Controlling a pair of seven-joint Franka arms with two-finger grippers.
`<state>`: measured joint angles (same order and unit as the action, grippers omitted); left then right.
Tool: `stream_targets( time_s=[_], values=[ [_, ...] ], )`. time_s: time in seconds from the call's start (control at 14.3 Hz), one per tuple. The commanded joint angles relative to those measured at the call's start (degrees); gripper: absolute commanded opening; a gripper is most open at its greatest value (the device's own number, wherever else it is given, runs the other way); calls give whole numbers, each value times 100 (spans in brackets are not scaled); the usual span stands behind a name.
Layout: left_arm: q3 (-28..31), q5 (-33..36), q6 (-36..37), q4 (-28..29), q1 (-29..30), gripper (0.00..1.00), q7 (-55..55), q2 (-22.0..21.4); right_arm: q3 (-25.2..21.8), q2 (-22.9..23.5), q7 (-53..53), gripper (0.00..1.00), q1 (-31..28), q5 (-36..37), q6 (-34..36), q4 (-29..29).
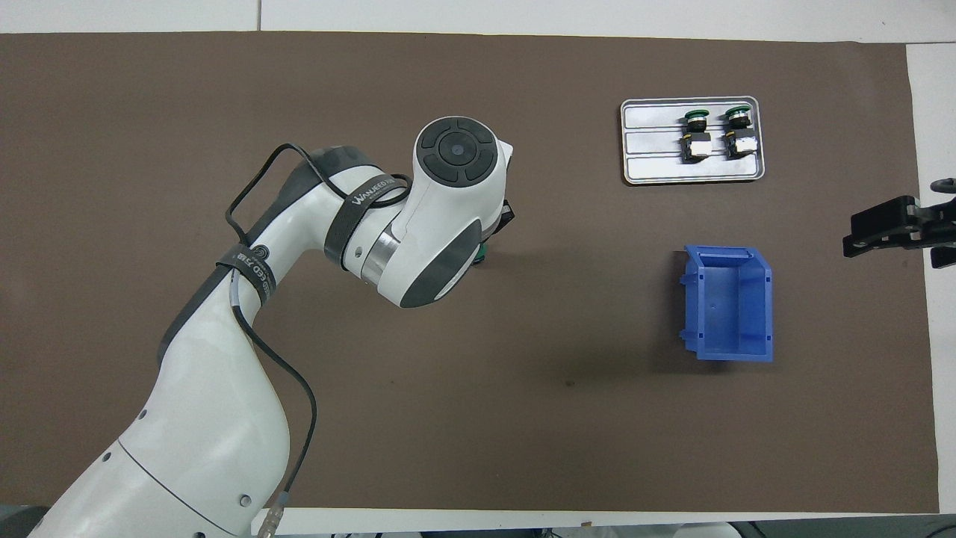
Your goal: Place and press button with both arms
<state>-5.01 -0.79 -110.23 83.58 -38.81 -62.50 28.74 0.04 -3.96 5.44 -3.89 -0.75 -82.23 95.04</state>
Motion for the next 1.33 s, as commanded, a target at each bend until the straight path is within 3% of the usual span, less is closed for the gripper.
stream_targets(
  time_s=[0.0, 0.07, 0.21, 0.28, 0.49, 0.84, 0.98, 1.26],
  values=[
    [61, -18, 343, -44, 154, 40, -43, -447, 40, -105, 45, 99, -7, 5, 40, 85],
    [70, -18, 518, -53, 224, 47, -25, -596, 49, -105, 36, 99, 2, 5, 49, 85],
    [70, -9, 765, -53, 470, 87, -34, -808, 84, -105, 36, 99, 45, 14, 67, 85],
    [70, 34, 923, -44, 515, 100, -34, -905, 93, -105, 36, 99, 46, 5, 75, 85],
    [123, 61, 1284, 0, 804, 100, 306, -1133, 110, -105, -297, 99, 203, -39, -99, 120],
    [123, 166, 1836, 35, 1796, 100, 1608, -1537, 102, -183, -61, 94, 696, -57, -1539, 505],
    [123, 219, 1979, 324, 2183, 100, 2440, -1896, 102, -184, 132, 93, 854, -57, -1831, 734],
    [114, 219, 2627, 466, 2922, 100, 3822, -2355, 111, 202, 764, 92, 1380, -57, -2253, 727]
  ],
)
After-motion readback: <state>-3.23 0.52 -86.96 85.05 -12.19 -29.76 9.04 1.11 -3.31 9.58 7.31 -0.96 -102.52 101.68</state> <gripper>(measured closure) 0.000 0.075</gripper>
